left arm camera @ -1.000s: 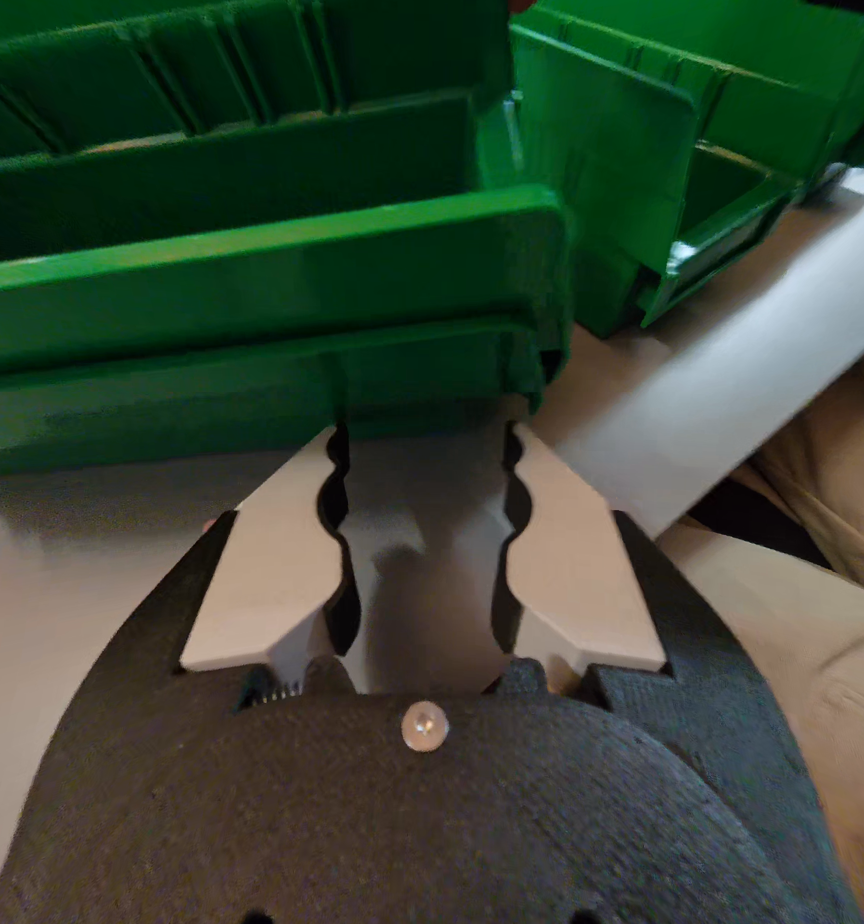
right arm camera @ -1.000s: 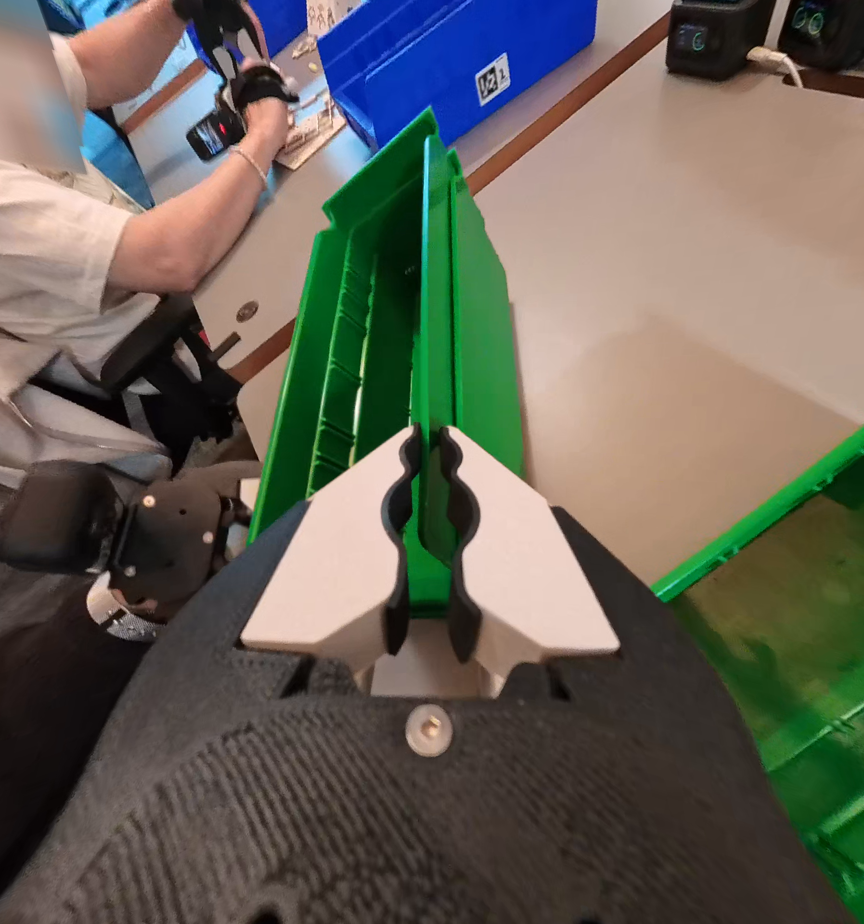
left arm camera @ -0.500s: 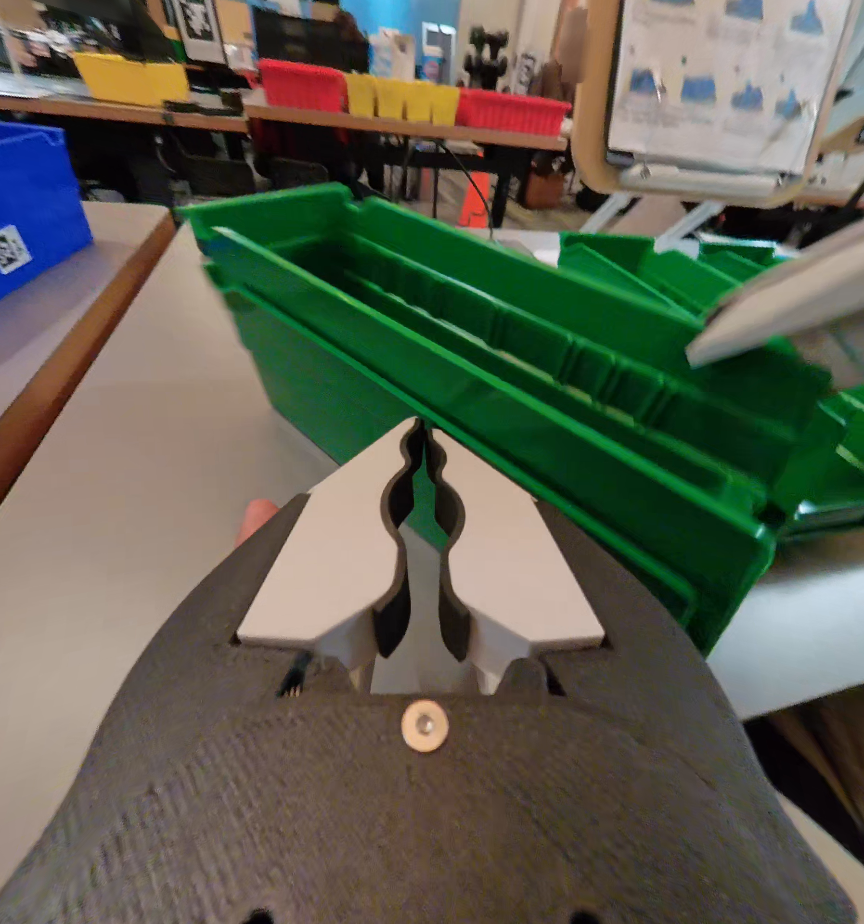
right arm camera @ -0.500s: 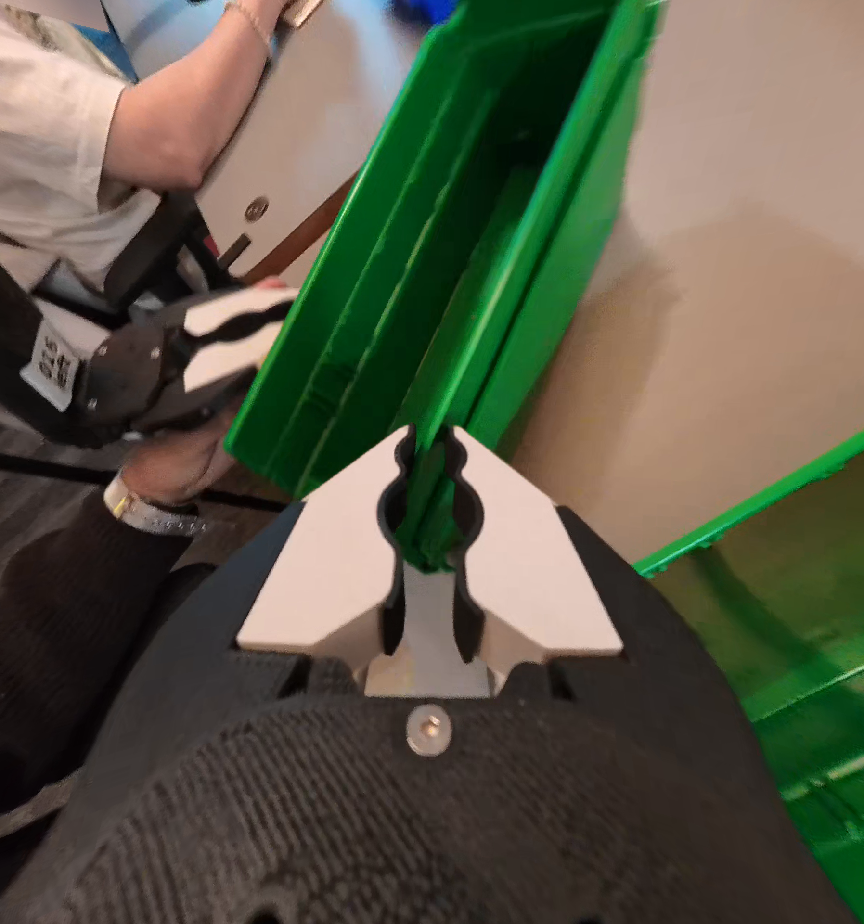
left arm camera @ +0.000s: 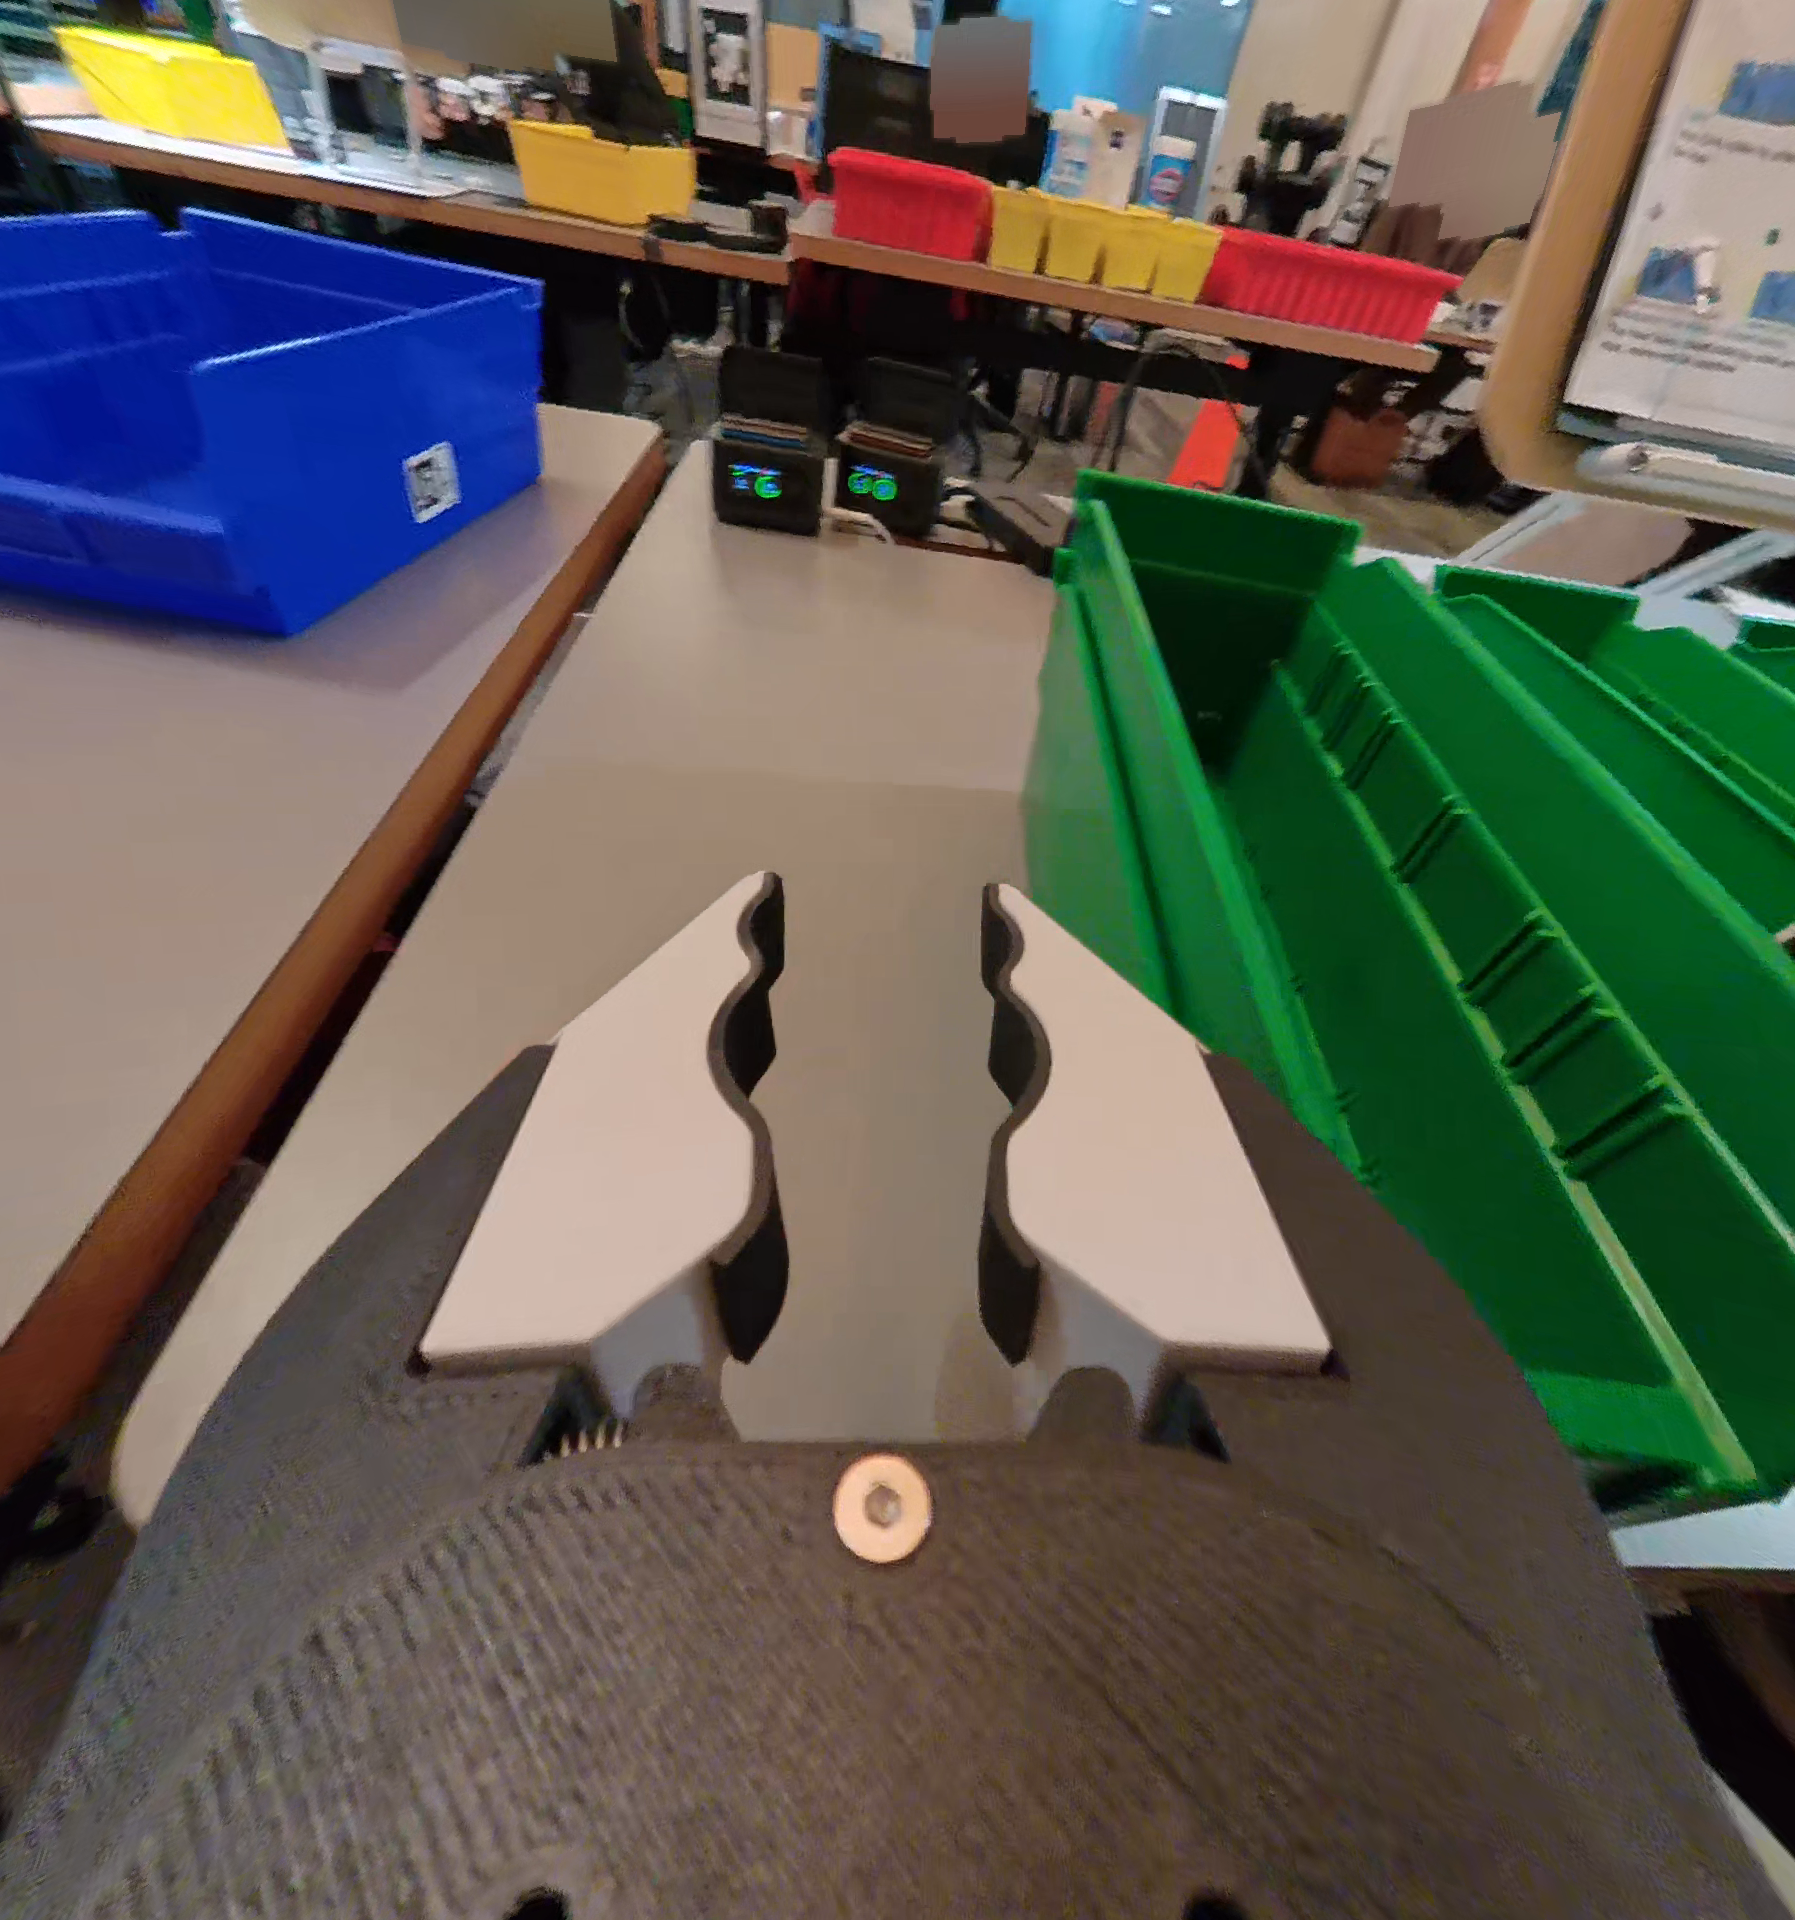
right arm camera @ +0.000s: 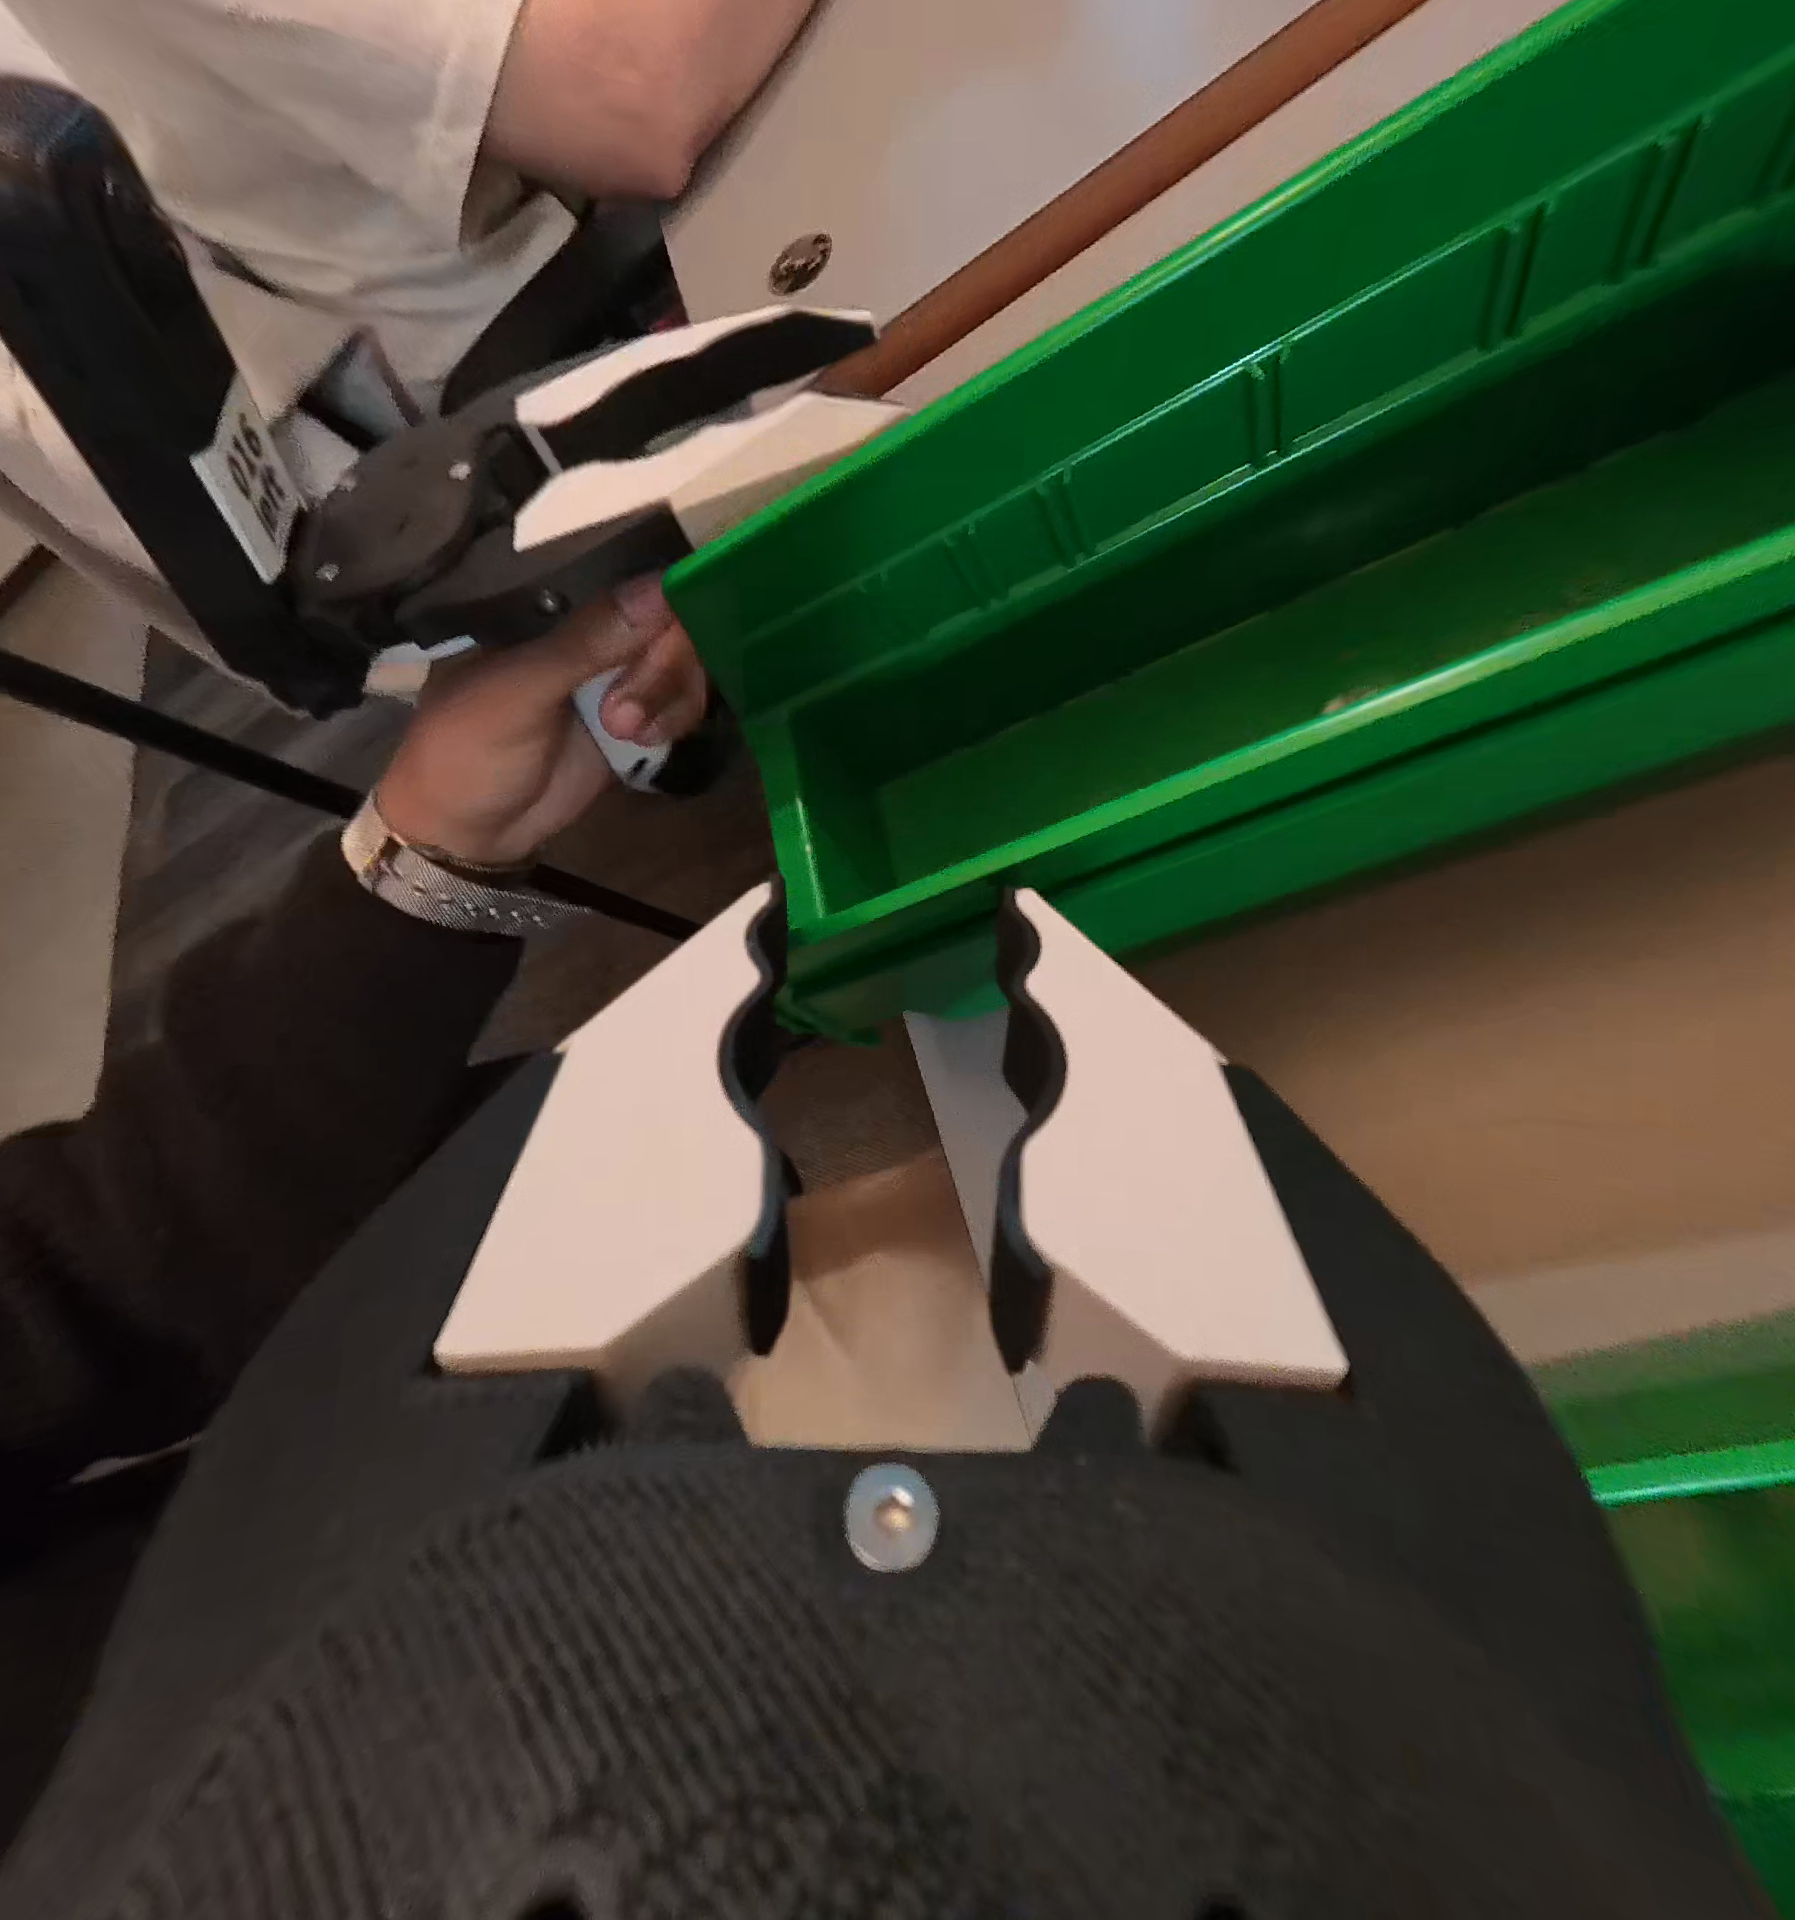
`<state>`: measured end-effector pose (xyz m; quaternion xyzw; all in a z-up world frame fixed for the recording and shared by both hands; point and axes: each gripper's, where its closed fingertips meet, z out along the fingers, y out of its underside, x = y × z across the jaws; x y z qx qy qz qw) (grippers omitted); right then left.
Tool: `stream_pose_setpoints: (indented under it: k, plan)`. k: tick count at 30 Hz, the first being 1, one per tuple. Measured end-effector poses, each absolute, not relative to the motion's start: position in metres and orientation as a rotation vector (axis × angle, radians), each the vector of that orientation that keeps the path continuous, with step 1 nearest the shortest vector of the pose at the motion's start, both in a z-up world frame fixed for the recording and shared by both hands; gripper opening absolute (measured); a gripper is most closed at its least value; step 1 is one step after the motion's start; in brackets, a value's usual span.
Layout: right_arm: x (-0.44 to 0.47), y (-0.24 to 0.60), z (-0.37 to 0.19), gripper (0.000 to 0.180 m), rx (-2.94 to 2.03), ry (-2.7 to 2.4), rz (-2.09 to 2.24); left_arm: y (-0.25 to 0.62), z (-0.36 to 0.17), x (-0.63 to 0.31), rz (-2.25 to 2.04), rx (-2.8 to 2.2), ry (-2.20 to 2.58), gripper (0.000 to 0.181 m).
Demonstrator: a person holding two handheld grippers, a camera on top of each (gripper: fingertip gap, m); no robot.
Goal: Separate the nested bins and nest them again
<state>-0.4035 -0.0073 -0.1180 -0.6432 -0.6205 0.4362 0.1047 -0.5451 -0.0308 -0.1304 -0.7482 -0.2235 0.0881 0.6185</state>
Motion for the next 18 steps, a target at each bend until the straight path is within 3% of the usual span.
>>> stream_pose_setpoints:
  k: [10, 18]
  plan:
    - [-0.378, 0.006, -0.083, 0.042, -1.412, -2.123, 1.046, -0.074, -0.115, -0.565, 0.163, -1.636, -0.558, 0.042]
    - [-0.374, 0.035, -0.075, 0.098, -1.004, -2.285, 0.495, -0.071, -0.128, -0.534, -0.013, -1.695, -0.525, 0.085]
